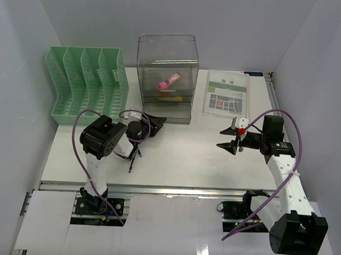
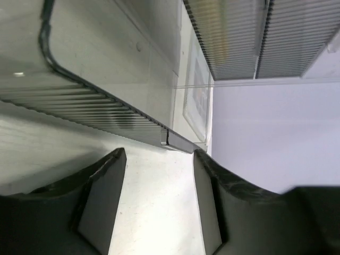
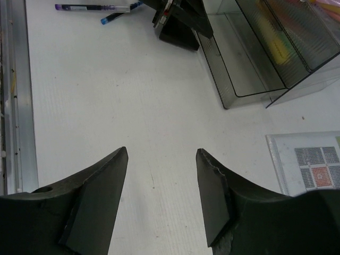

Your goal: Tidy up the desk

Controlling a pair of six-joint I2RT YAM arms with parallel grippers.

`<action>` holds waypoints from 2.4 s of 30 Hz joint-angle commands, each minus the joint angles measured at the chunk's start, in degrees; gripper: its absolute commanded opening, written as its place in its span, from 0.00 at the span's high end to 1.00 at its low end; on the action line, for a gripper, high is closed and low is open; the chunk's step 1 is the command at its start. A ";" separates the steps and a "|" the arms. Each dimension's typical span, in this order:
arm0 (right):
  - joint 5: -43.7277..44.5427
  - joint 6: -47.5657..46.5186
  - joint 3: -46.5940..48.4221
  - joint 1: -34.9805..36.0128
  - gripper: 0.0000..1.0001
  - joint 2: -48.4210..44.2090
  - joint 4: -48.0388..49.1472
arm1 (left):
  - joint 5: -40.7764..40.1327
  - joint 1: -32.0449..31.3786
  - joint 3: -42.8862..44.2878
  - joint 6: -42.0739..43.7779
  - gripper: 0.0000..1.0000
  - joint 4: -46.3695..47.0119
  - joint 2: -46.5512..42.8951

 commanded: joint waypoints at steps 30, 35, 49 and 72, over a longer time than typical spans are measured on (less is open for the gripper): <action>39.39 23.46 38.80 53.86 0.28 49.09 -6.20 | -12.54 0.15 1.53 62.99 0.02 -94.22 -107.44; 43.15 41.84 61.59 58.48 0.26 65.96 -5.66 | -19.93 0.06 0.98 61.14 0.02 -95.90 -119.28; 32.84 10.43 63.31 64.37 0.29 69.01 -3.40 | -18.68 0.06 1.00 61.25 0.02 -95.64 -118.44; 36.48 -31.37 69.42 65.83 0.35 78.94 -15.84 | -19.41 0.06 0.71 61.14 0.02 -95.77 -119.54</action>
